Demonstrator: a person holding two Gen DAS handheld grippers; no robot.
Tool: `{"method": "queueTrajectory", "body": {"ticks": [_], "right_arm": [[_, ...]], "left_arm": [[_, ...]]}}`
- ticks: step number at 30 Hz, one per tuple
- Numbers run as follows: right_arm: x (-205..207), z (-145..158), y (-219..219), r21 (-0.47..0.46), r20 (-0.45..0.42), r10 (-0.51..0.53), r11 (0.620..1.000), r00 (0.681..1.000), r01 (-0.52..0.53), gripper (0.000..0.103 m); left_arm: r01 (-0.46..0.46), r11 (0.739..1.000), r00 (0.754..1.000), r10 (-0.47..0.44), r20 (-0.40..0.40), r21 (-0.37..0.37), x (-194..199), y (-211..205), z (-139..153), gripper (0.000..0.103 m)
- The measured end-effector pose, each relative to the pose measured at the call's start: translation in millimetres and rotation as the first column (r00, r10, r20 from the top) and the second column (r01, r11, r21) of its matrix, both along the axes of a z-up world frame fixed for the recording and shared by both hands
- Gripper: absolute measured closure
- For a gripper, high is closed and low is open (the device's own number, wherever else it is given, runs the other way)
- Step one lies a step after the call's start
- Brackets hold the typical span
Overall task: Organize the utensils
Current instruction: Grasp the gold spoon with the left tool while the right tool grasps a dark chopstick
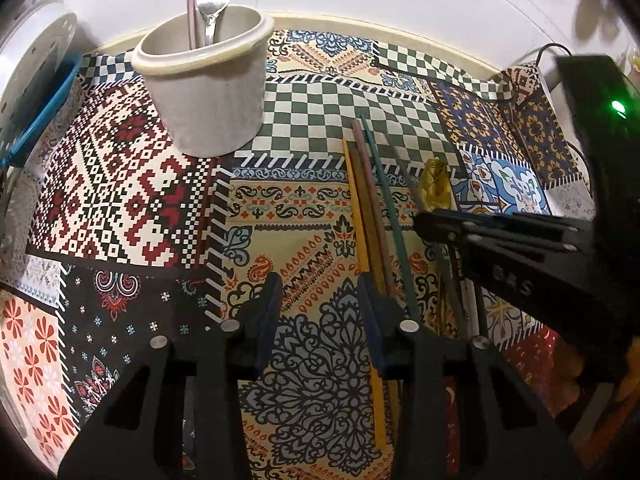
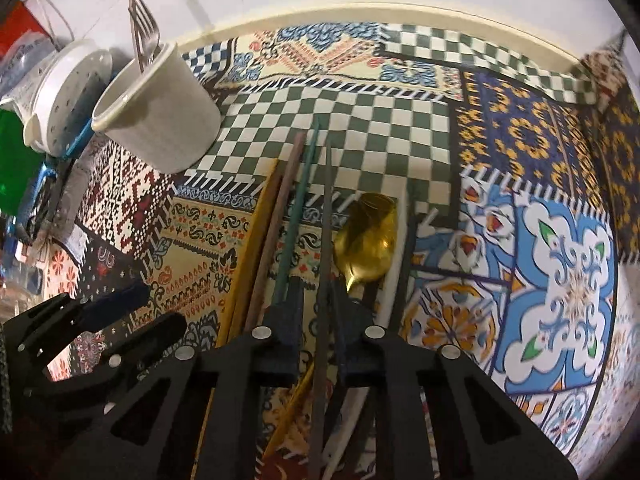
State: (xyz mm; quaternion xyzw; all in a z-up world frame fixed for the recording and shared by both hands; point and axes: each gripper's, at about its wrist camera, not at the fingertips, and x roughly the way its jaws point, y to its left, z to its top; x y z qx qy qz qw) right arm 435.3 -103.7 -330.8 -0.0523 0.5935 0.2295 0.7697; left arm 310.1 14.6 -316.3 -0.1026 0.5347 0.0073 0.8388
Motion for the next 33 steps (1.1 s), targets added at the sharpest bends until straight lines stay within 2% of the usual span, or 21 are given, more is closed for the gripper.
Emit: {"method": "queueTrajectory", "body": {"ticks": [2,7,14,18,20,25,30,33], "right_arm": [[2.7,-2.9,1.8,-0.004,0.002,0.003,1.000,1.000,-0.003,0.097],[3.9,1.1,-5.8,0.026,0.006,-0.018,1.000,1.000,0.017,0.098],[-5.1,36.3,-48.4,0.115,0.052,-0.111,0.988,0.992,0.105,0.097],[-7.5,50.3,-72.9,0.136,0.076,-0.185,0.975,0.980,0.174,0.097],[-8.8,54.1,-86.1,0.140,0.085,-0.215,0.969,0.973,0.202,0.097],[-13.7,58.9,-106.8,0.161,0.092,-0.266,0.955,0.959,0.250,0.097],[-18.8,60.3,-116.4,0.171,0.101,-0.296,0.946,0.950,0.276,0.097],[-21.1,61.4,-123.2,0.183,0.098,-0.313,0.939,0.945,0.292,0.097]], "left_arm": [[0.010,1.000,1.000,-0.010,0.000,0.002,0.9,-1.8,-0.3,0.070],[0.038,0.999,0.999,-0.038,0.001,-0.023,12.1,-10.5,1.2,0.072],[0.104,0.993,0.995,-0.104,0.013,-0.058,38.2,-32.5,7.3,0.073],[0.154,0.986,0.988,-0.154,-0.003,-0.056,54.5,-50.9,2.7,0.073],[0.188,0.982,0.982,-0.188,-0.009,-0.036,61.3,-62.4,0.0,0.073],[0.264,0.961,0.964,-0.262,-0.040,0.085,76.2,-89.1,-12.2,0.073],[0.296,0.949,0.955,-0.293,-0.039,0.111,83.9,-99.5,-14.0,0.073],[0.302,0.939,0.953,-0.302,-0.027,0.162,89.6,-107.7,-15.3,0.073]]}}
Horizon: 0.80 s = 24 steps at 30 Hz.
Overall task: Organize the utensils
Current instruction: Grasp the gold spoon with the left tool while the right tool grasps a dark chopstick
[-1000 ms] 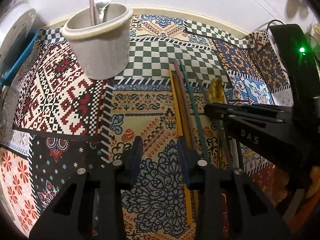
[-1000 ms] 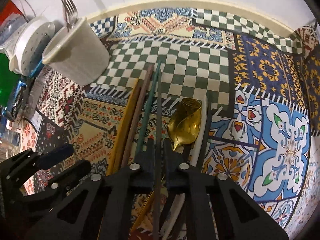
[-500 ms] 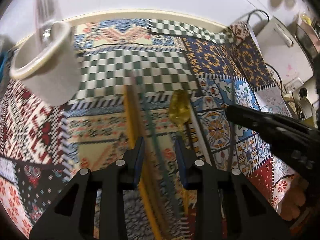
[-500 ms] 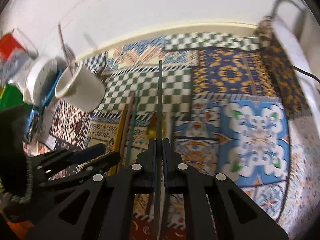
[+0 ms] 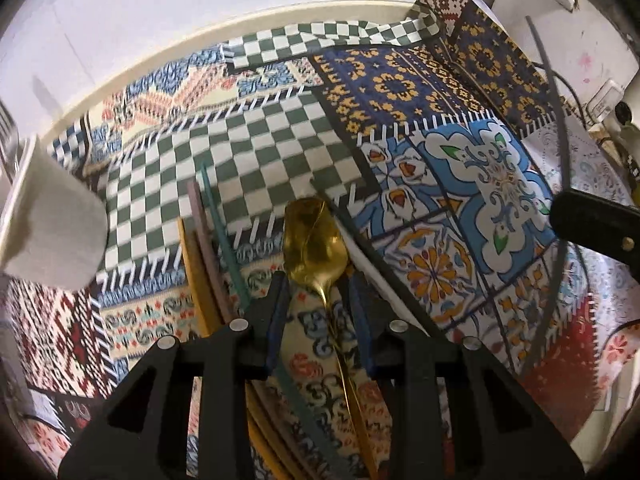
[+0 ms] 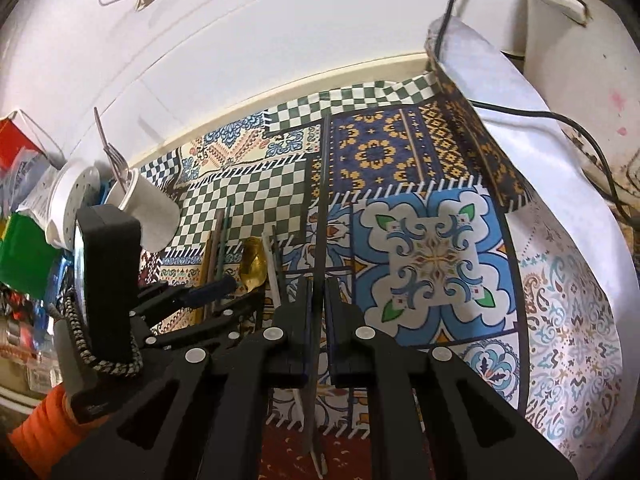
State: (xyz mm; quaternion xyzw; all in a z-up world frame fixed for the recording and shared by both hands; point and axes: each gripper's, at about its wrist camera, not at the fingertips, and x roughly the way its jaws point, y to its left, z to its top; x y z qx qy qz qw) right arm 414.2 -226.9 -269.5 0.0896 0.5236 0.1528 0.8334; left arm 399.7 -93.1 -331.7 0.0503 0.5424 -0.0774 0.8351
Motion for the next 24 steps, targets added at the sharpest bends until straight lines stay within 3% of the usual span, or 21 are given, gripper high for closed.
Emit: {"method": "queueTrajectory", "body": {"ticks": [22,24], "right_arm": [[-10.9,23.5,-17.2,-0.003,0.078,-0.043,0.999,0.996,0.044,0.097],[-12.1,24.0,-20.2,-0.003,0.081,-0.050,0.999,0.995,0.050,0.097]], "left_arm": [[-0.076,0.994,0.996,0.080,0.044,-0.078,39.9,-10.8,-4.2,0.073],[-0.076,0.993,0.996,0.079,0.038,-0.095,43.5,-11.4,-3.9,0.065]]}}
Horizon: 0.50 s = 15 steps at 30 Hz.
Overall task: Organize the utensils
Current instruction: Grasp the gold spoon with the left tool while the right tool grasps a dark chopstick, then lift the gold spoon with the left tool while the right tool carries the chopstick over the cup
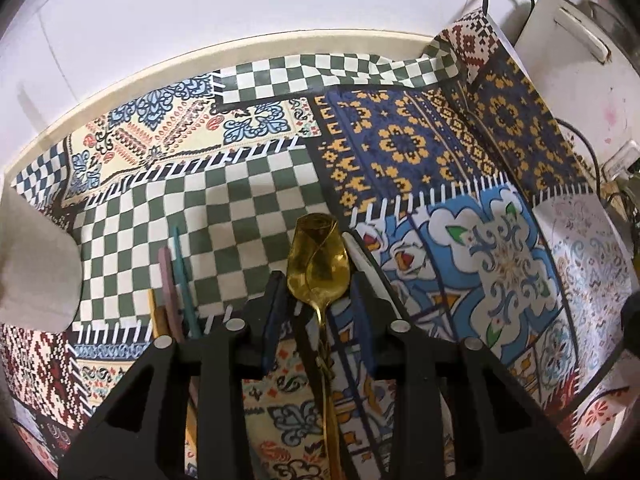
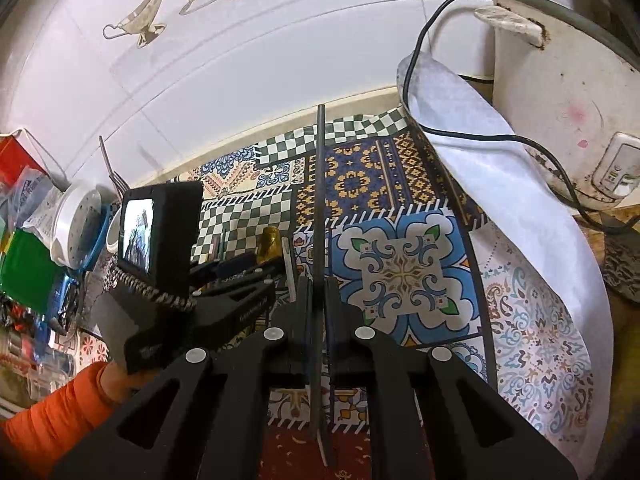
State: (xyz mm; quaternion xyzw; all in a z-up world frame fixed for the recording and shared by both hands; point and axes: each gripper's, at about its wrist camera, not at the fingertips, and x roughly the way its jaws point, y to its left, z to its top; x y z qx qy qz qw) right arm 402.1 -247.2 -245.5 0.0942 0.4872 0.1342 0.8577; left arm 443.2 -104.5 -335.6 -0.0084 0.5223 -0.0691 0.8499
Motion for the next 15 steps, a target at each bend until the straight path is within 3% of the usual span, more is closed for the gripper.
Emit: {"method": "queueTrajectory", "body": {"ticks": [3,8,10,11,15], "right_arm": [[-1.5,1.5,-6.1,0.000,0.005,-0.016,1.000,1.000,0.016,0.097],[-2.0,3.9,-15.5,-0.006,0.014,-0.039,0.999,0.999,0.039,0.098],[-1.9,4.7,-17.5,-0.004,0.014,-0.044,0.999,0.999,0.044,0.097],[-2.0,5.2,-17.7,-0.003,0.015,-0.045,0.999,0.999,0.045,0.097],[-2.6,10.5,-16.3,0.000,0.029,-0.040,0.999,0.999,0.040,0.098]], "left_arm": [[0.021,0.999,0.999,-0.022,-0.024,-0.033,4.2,-3.0,0.7,0.058],[0.021,0.999,1.000,-0.020,-0.014,0.033,11.7,-14.3,0.4,0.057],[0.007,0.999,1.000,-0.007,-0.012,0.034,14.6,-14.4,1.0,0.061],[0.005,0.999,1.000,-0.005,-0.007,0.033,15.1,-14.5,1.3,0.069],[0.003,0.999,1.000,-0.003,-0.002,0.034,13.7,-14.3,1.4,0.070]]}}
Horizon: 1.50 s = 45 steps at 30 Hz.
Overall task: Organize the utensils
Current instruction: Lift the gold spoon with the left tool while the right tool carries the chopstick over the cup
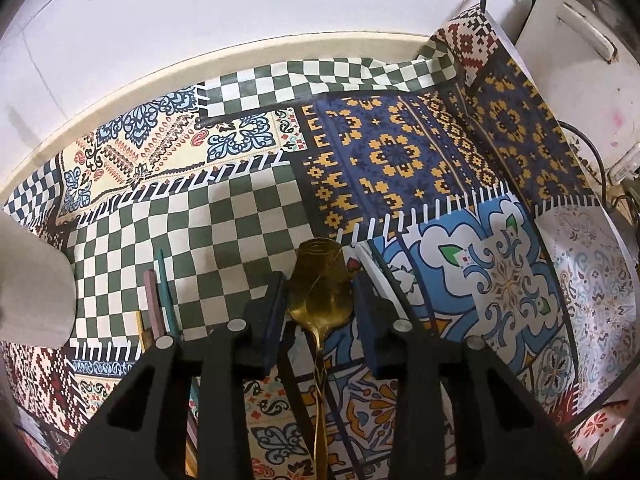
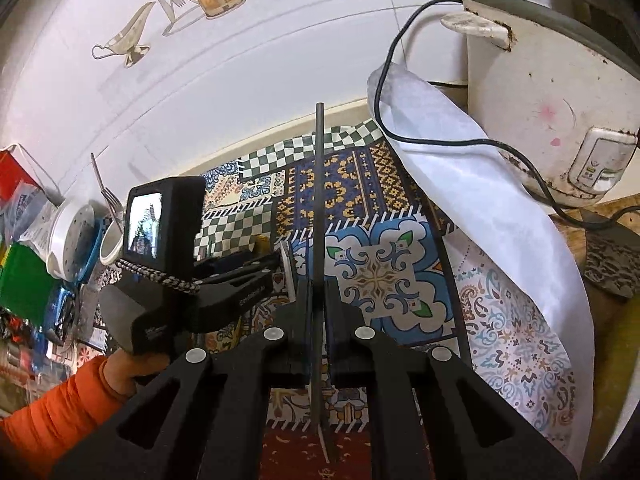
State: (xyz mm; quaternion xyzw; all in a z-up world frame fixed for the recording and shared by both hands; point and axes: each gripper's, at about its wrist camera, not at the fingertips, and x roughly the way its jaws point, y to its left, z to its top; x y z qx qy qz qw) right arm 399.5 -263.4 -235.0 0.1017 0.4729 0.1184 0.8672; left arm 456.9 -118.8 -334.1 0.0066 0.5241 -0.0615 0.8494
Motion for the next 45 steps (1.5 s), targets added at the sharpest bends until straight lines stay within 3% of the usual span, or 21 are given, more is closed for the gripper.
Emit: {"method": "queueTrajectory", "body": {"ticks": [3,12,24,36,45], "right_arm": [[-0.5,7.5,2.4,-0.002,0.023,0.011,1.000,1.000,-0.011,0.098],[0.2,29.2,24.7,-0.015,0.086,0.070,0.997,0.994,-0.069,0.098],[5.4,65.5,68.4,-0.048,0.180,0.174,0.985,0.968,-0.169,0.098],[14.1,100.5,123.3,-0.061,0.269,0.278,0.960,0.922,-0.272,0.098],[30.2,128.9,172.0,-0.052,0.348,0.357,0.931,0.867,-0.362,0.098]], "left_arm": [[-0.004,1.000,1.000,0.004,-0.011,-0.015,-7.0,8.5,4.3,0.070],[-0.027,0.996,0.993,0.037,0.113,-0.083,-53.1,46.9,61.4,0.070],[-0.092,0.984,0.950,0.132,0.281,-0.151,-121.6,85.3,128.7,0.071],[-0.189,0.965,0.879,0.248,0.406,-0.181,-153.9,131.4,190.2,0.071],[-0.273,0.943,0.802,0.333,0.495,-0.190,-162.8,173.4,237.5,0.071]]}}
